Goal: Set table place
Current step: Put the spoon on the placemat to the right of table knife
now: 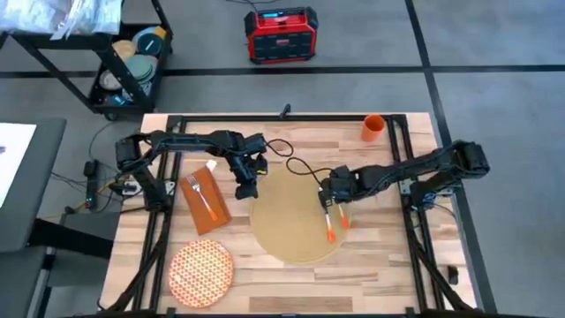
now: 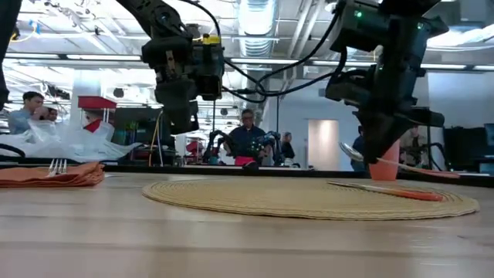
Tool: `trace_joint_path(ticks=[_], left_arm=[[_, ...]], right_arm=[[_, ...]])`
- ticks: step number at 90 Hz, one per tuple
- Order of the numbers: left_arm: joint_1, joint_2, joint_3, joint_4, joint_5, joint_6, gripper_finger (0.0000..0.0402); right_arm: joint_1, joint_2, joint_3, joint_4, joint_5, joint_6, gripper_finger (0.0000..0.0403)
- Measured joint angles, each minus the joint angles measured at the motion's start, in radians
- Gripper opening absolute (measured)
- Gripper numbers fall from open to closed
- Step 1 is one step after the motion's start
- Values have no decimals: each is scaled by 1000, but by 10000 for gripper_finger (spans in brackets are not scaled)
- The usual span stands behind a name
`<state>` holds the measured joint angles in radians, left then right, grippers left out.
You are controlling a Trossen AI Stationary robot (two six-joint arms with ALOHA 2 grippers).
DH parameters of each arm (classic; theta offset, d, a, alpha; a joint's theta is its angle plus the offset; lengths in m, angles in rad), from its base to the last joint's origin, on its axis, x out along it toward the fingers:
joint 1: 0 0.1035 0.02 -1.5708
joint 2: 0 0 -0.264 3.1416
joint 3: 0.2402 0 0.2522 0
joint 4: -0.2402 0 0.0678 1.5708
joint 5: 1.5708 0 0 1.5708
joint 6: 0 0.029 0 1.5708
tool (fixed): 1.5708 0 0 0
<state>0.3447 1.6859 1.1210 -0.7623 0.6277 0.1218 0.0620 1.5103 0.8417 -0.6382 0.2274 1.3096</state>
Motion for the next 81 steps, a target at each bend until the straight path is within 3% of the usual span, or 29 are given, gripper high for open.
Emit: trace_joint_path(ticks=[42, 81], left_arm=[[0, 0, 0, 48, 1, -86, 0], [-1, 0, 0, 72, 1, -127, 0]], right_arm=[[45, 62, 0, 80, -13, 72, 0], [49, 62, 0, 34, 7, 141, 0]])
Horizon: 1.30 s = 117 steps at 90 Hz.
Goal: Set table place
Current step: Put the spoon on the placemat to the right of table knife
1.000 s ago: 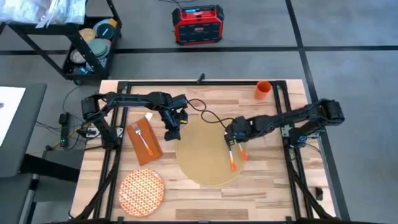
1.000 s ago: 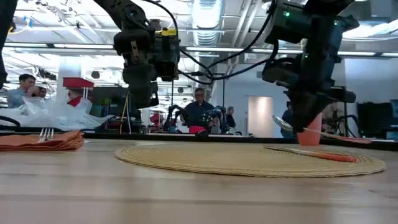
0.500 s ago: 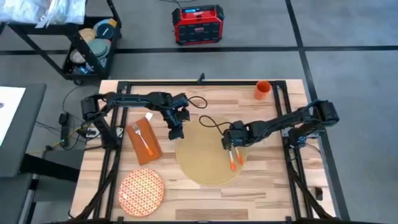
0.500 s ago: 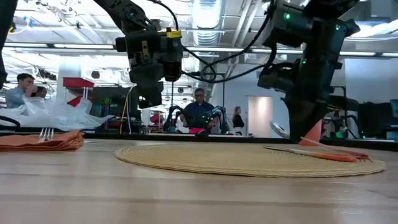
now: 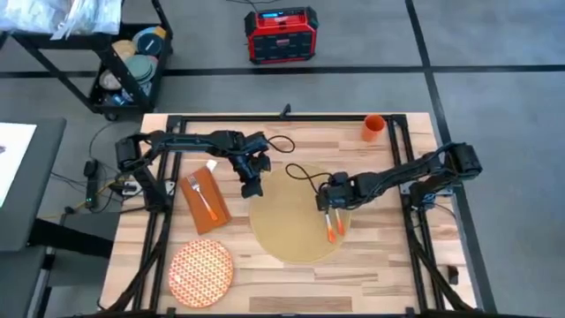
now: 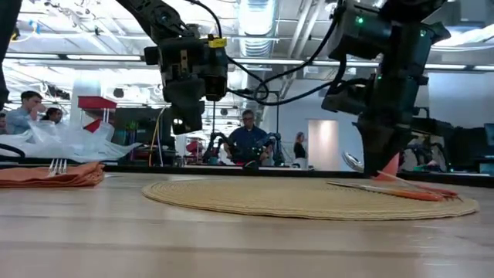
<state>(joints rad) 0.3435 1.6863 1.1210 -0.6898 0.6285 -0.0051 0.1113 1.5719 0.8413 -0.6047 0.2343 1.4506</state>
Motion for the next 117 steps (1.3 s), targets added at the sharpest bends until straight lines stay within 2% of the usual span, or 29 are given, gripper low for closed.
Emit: trace_joint_path(ticks=[33, 64, 117], left_arm=[[0, 0, 0, 1, 0, 0, 0], [0, 0, 0, 1, 0, 0, 0], [0, 0, 0, 36, 0, -32, 0]], right_arm=[[1, 0, 0, 10, 4, 34, 0], [58, 0, -53, 67, 11, 120, 0], [41, 0, -60, 62, 30, 105, 3]])
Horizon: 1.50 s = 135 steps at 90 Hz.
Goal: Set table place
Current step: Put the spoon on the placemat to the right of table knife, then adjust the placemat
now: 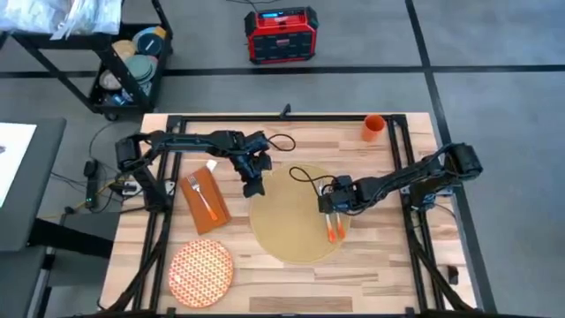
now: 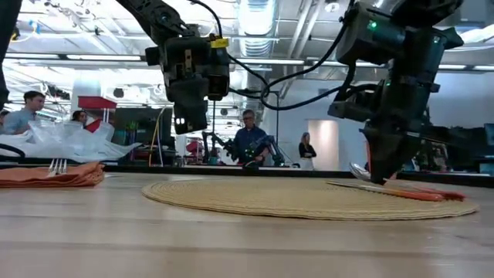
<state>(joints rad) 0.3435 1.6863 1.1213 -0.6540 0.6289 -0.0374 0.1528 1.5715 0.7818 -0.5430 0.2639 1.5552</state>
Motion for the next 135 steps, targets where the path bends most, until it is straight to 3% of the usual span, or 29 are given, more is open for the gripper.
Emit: trace_joint_path(ticks=[43, 63, 74, 84, 96, 115, 135], left_arm=[[0, 0, 0, 3, 0, 6, 0], [-13, 0, 0, 3, -3, -32, 0], [-83, 0, 1, 3, -152, -12, 0], [-141, 1, 1, 16, -249, 33, 0], [-179, 1, 1, 86, -280, 3, 0], [-198, 1, -88, 335, -283, -109, 0], [-236, 1, -190, 487, -313, -254, 0]], right_arm=[[0, 0, 0, 0, 3, -14, 52], [24, -69, 0, 0, 181, -30, 52], [-3, -136, 1, -51, 198, -92, 52], [-66, -215, 1, -191, 224, -143, 52], [-204, -339, 1, -303, 225, -353, 52], [-412, -519, 2, -312, 209, -594, 52], [-508, -605, 2, -318, 183, -701, 52]])
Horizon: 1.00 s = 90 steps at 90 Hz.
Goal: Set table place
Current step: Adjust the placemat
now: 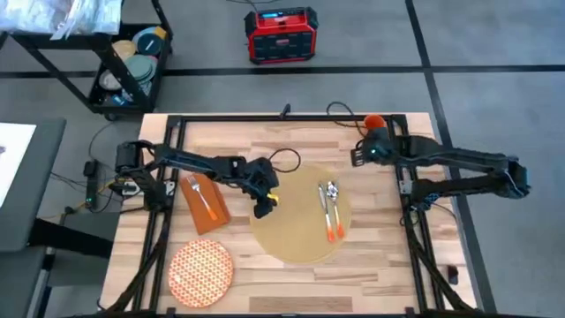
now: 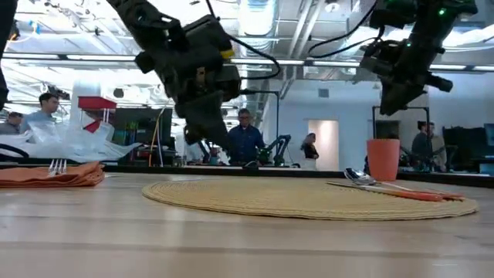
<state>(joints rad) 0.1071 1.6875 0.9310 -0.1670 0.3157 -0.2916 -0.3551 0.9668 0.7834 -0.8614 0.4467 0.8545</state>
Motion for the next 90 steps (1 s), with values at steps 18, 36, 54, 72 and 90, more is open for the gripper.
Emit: trace_joint_path(ticks=[18, 36, 54, 72, 90], left_arm=[[-46, 0, -8, -61, -52, 6, 0], [-89, 23, -7, -86, -120, 34, 0], [-133, 97, 18, -91, -119, -2, 0], [-153, 97, 33, -162, -135, -2, 0], [-159, 93, 36, -329, -134, 29, 0]], right_arm=[[-15, 8, 0, 0, -4, -29, 52], [-14, 16, 0, 1, -4, -52, 52], [-14, 16, 0, 2, -5, -76, 52], [-14, 16, 0, 1, -7, -99, 52], [-14, 16, 0, 6, -18, -130, 52]])
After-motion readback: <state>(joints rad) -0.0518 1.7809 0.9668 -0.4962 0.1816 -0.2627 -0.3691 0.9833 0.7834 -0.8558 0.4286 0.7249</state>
